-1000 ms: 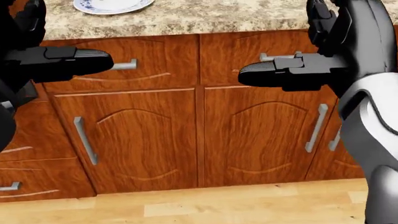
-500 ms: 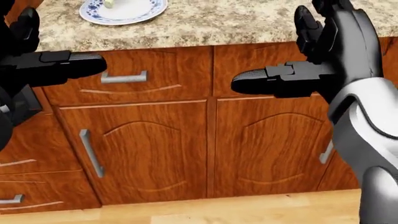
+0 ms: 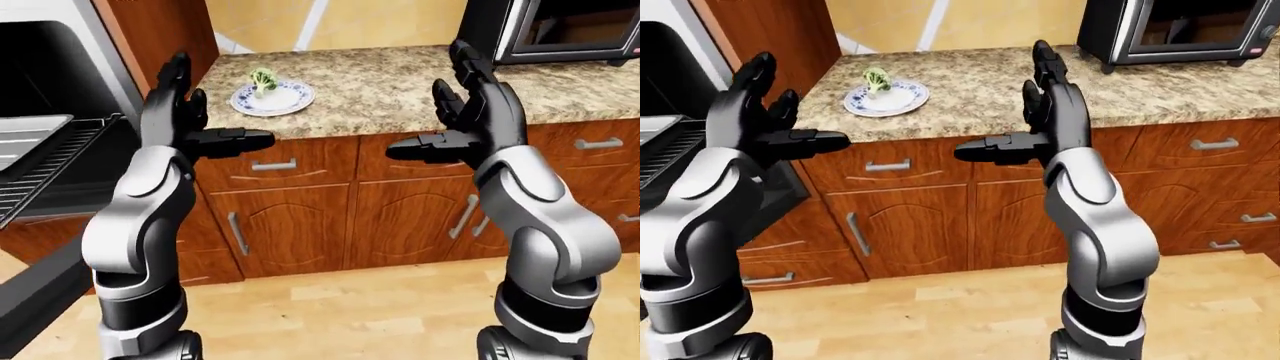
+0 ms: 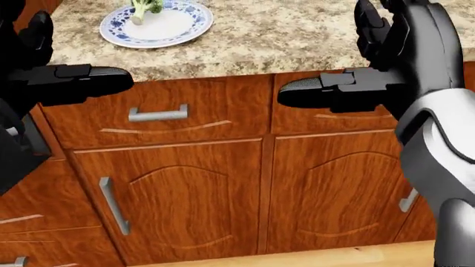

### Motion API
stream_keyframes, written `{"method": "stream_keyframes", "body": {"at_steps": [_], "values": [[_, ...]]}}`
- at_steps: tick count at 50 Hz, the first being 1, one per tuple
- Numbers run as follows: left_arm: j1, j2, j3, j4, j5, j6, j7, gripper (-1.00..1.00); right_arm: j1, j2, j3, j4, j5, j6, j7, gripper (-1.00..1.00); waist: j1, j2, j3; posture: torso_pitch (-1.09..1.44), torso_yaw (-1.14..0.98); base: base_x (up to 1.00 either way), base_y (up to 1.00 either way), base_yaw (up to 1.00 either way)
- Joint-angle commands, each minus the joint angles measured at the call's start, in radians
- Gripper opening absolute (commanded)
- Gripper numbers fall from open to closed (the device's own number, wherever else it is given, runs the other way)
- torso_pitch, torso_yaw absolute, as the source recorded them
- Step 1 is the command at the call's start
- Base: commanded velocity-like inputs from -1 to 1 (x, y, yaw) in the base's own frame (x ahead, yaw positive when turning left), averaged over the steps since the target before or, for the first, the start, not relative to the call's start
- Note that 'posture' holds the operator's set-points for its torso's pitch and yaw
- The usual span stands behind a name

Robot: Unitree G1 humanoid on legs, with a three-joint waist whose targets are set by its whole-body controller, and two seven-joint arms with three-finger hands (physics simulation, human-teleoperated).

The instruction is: Place the broccoli on the rack of the oven.

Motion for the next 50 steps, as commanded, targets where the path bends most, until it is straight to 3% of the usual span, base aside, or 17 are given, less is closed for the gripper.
{"method": "stream_keyframes", "body": {"at_steps": [1,6,9,10,12,18,20,22,23,24,28,32,36,44,47,49,50], "values": [[-0.041,0.006,-0.004,-0.041,-0.005,-0.037,-0.008,1.00,-0.035,-0.015,-0.022,-0.031,-0.009,-0.036,-0.007,1.00,-0.006,-0.003,-0.026,0.00,0.00,0.18,0.16,0.00],[-0.047,0.004,-0.003,-0.051,-0.006,-0.025,-0.006,1.00,-0.041,-0.017,-0.027,-0.037,-0.004,-0.025,-0.009,1.00,0.003,-0.055,-0.018,0.00,0.00,0.18,0.16,0.00],[-0.047,0.003,-0.006,-0.053,-0.005,-0.024,-0.005,1.00,-0.036,-0.016,-0.020,-0.033,-0.008,-0.034,-0.007,1.00,0.010,-0.125,-0.032,0.00,0.00,0.18,0.16,0.00],[-0.047,0.003,-0.005,-0.051,-0.004,-0.025,-0.006,1.00,-0.035,-0.017,-0.023,-0.030,-0.007,-0.036,-0.005,1.00,0.000,-0.087,-0.024,0.00,0.00,0.18,0.16,0.00],[-0.045,0.004,-0.006,-0.045,-0.002,-0.031,-0.009,1.00,-0.036,-0.016,-0.023,-0.030,-0.007,-0.035,-0.005,1.00,0.002,-0.106,-0.026,0.00,0.00,0.18,0.16,0.00],[-0.041,0.004,-0.003,-0.050,-0.003,-0.031,-0.009,1.00,-0.035,-0.015,-0.023,-0.035,-0.008,-0.034,-0.008,1.00,-0.009,-0.056,-0.016,0.00,0.00,0.18,0.16,0.00],[-0.042,0.003,-0.004,-0.052,-0.004,-0.029,-0.009,1.00,-0.035,-0.016,-0.025,-0.033,-0.007,-0.036,-0.007,1.00,-0.015,-0.021,-0.016,0.00,0.00,0.17,0.16,0.00],[-0.040,0.002,-0.007,-0.048,-0.001,-0.033,-0.010,1.00,-0.037,-0.018,-0.026,-0.036,-0.007,-0.030,-0.008,1.00,-0.018,0.052,-0.038,0.00,0.00,0.19,0.15,0.00],[-0.040,0.001,-0.008,-0.048,0.000,-0.034,-0.010,1.00,-0.040,-0.019,-0.028,-0.041,-0.004,-0.024,-0.010,1.00,-0.010,0.010,-0.030,0.00,0.00,0.18,0.15,0.00],[-0.039,0.000,-0.009,-0.046,0.001,-0.036,-0.012,1.00,-0.038,-0.020,-0.030,-0.036,-0.004,-0.030,-0.008,1.00,-0.014,0.028,-0.024,0.00,0.00,0.17,0.16,0.00],[-0.039,-0.003,-0.010,-0.049,0.003,-0.032,-0.013,1.00,-0.035,-0.022,-0.030,-0.032,-0.003,-0.036,-0.007,1.00,-0.002,-0.007,-0.029,0.00,0.00,0.18,0.15,0.00],[-0.040,-0.003,-0.009,-0.043,0.005,-0.036,-0.015,1.00,-0.039,-0.021,-0.028,-0.032,-0.001,-0.032,-0.010,1.00,0.004,-0.051,-0.017,0.00,0.00,0.18,0.16,0.00],[-0.038,-0.005,-0.011,-0.041,0.008,-0.041,-0.018,1.00,-0.043,-0.024,-0.029,-0.036,0.002,-0.027,-0.011,1.00,0.017,-0.113,-0.036,0.00,0.00,0.18,0.15,0.00],[-0.041,-0.013,-0.015,-0.049,0.013,-0.035,-0.017,1.00,-0.122,-0.070,-0.047,0.065,0.021,-0.042,0.003,1.00,-0.006,-0.068,-0.019,0.00,0.00,0.18,0.15,0.00],[-0.039,-0.011,-0.017,-0.044,0.019,-0.039,-0.018,1.00,-0.106,-0.066,-0.035,0.078,0.020,-0.066,0.010,1.00,-0.016,-0.015,-0.020,0.00,0.00,0.18,0.15,0.00],[-0.040,-0.010,-0.015,-0.046,0.021,-0.038,-0.017,1.00,-0.103,-0.070,-0.032,0.088,0.015,-0.076,0.023,1.00,-0.022,0.054,-0.061,0.00,0.00,0.18,0.15,0.00],[-0.039,-0.011,-0.017,-0.048,0.023,-0.037,-0.017,1.00,-0.100,-0.070,-0.034,0.082,0.016,-0.070,0.025,1.00,-0.009,0.016,-0.030,0.00,0.00,0.18,0.14,0.00]]}}
